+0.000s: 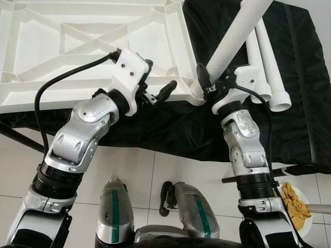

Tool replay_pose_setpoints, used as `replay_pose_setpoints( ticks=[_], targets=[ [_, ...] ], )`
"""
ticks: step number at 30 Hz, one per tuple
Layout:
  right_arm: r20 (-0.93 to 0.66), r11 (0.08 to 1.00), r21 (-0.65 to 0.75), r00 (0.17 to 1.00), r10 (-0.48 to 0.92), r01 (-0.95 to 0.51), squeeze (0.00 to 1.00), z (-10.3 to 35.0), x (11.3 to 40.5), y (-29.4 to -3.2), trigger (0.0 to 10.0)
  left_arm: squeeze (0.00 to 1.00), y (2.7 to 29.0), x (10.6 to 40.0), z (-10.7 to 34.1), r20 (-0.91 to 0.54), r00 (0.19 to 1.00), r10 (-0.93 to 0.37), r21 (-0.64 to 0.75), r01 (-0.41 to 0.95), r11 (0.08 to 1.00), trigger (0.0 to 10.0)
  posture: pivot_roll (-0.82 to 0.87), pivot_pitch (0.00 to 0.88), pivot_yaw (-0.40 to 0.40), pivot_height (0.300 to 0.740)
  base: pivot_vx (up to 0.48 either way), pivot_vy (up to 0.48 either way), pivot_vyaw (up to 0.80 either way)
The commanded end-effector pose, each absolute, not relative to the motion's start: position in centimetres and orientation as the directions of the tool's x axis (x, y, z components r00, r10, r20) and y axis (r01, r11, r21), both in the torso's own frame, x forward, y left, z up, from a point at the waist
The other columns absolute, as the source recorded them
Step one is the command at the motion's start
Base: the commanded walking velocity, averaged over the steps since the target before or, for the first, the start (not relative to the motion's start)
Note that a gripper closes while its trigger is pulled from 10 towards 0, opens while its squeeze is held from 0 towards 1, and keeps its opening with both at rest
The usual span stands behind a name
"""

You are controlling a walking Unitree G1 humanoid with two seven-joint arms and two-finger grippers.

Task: Building children table

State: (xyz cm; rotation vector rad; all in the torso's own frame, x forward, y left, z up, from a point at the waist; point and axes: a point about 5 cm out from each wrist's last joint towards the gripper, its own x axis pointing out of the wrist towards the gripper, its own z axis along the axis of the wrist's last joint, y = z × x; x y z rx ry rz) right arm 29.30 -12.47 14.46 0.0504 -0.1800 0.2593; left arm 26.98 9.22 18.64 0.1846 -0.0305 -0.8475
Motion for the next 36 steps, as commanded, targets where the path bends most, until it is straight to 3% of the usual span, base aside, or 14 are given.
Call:
replay_pose_setpoints(
  ticks=[1,13,18,25,36],
  targets=[
    [0.038,0.985,0.021,0.984,0.172,-0.173,0.00,11.5,29.2,-13.6,10.0,0.00,8.9,26.7,19.1,-0.040,0.637,-0.770,0.179,0.762,0.622,10.0,0.15,0.105,-0.103,0.740,0.000,0.000,0.00],
    [0.026,0.992,-0.013,0.991,-0.128,0.128,0.00,11.0,30.4,-17.1,10.0,0.00,9.0,26.7,19.3,-0.037,0.639,-0.769,0.184,0.760,0.623,10.0,0.16,0.103,-0.099,0.740,0.000,0.000,0.00],
    [0.029,0.987,-0.021,0.987,-0.161,0.162,0.00,11.0,30.4,-17.3,10.0,0.00,9.0,26.7,19.3,-0.037,0.639,-0.769,0.185,0.760,0.623,10.0,0.16,0.103,-0.099,0.740,0.000,0.000,0.00],
    [0.020,0.925,-0.031,0.926,-0.378,0.379,0.00,10.5,30.5,-19.2,10.0,0.00,9.0,26.6,19.4,-0.036,0.638,-0.769,0.184,0.761,0.622,10.0,0.16,0.105,-0.098,0.740,0.000,0.000,0.00],
    [-0.027,0.892,-0.003,0.891,-0.452,0.453,0.00,9.7,30.5,-20.0,10.0,0.00,9.0,26.6,19.5,-0.032,0.639,-0.768,0.184,0.759,0.624,10.0,0.16,0.105,-0.101,0.740,0.000,0.000,0.00]
  ],
)
